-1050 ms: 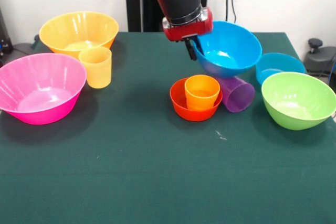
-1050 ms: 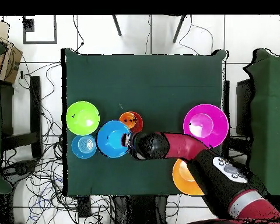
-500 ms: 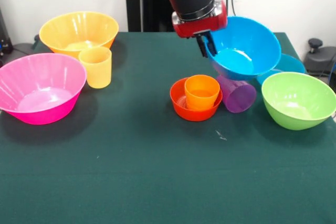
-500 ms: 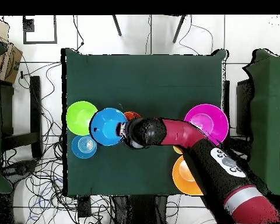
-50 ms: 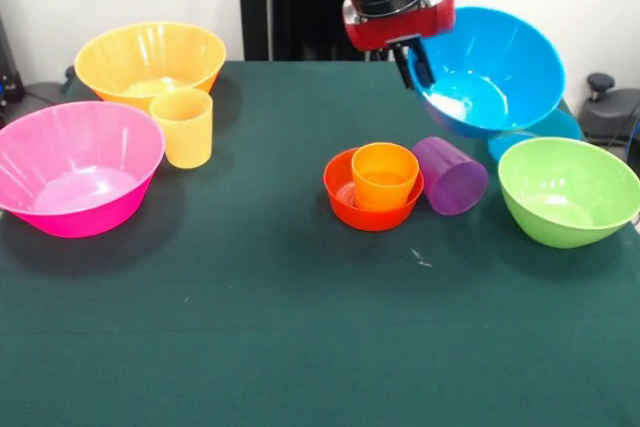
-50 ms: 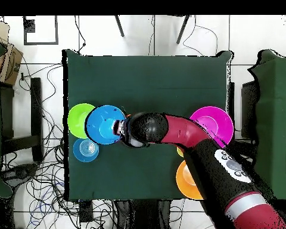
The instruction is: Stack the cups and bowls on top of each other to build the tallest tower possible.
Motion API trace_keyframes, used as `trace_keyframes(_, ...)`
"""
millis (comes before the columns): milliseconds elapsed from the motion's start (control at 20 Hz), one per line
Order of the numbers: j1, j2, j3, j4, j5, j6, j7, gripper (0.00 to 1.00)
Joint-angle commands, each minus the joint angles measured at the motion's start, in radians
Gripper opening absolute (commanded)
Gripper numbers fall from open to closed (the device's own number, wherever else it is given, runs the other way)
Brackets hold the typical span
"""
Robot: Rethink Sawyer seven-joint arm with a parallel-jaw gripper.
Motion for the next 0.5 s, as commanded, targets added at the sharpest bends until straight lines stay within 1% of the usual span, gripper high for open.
trace_keyframes(50, 0.076, -0.025, -0.018, -0.062, 0.022, 0.096, 0.094, 0.00)
trace_keyframes(200, 0.104, -0.018, -0.048, -0.143, -0.064, 0.144, 0.011, 0.00)
trace_keyframes(350, 0.087, -0.014, -0.052, -0.169, -0.093, 0.173, -0.050, 0.00)
trace_keyframes(500, 0.083, -0.001, -0.050, -0.202, -0.114, 0.188, -0.076, 0.00)
